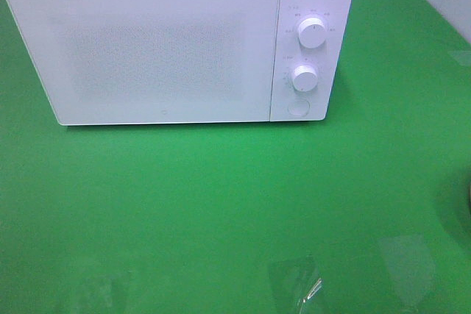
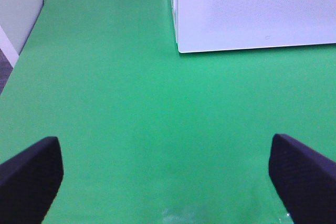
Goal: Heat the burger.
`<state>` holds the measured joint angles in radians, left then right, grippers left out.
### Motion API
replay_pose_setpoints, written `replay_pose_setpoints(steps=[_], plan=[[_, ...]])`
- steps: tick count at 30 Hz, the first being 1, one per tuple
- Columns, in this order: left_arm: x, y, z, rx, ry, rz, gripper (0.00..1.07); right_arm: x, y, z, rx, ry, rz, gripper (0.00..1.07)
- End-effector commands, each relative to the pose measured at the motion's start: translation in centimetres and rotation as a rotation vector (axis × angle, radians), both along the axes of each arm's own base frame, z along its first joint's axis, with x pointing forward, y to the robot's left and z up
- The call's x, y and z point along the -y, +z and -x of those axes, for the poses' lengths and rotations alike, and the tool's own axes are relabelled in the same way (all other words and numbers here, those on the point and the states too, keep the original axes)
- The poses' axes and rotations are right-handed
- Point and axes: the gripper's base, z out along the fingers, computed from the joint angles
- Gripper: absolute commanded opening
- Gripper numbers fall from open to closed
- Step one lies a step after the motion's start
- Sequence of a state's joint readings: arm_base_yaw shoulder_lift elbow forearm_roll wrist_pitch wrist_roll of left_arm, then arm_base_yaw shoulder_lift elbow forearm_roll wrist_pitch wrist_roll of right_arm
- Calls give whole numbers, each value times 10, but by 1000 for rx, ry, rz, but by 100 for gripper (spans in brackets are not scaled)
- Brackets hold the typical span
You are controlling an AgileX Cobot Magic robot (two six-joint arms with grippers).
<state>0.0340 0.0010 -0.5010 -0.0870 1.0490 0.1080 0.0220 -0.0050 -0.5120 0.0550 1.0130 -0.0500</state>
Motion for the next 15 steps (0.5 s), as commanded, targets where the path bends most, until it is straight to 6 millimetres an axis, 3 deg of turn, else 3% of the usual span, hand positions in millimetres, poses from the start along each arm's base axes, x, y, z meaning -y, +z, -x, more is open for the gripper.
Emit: replay_pose_setpoints(steps=[1, 15], plan=[[1, 0, 4, 41, -1, 7, 102, 0, -1, 3, 29, -4, 4, 76], [1, 0, 4, 41, -1, 7, 102, 0, -1, 3, 28, -3, 3, 76]])
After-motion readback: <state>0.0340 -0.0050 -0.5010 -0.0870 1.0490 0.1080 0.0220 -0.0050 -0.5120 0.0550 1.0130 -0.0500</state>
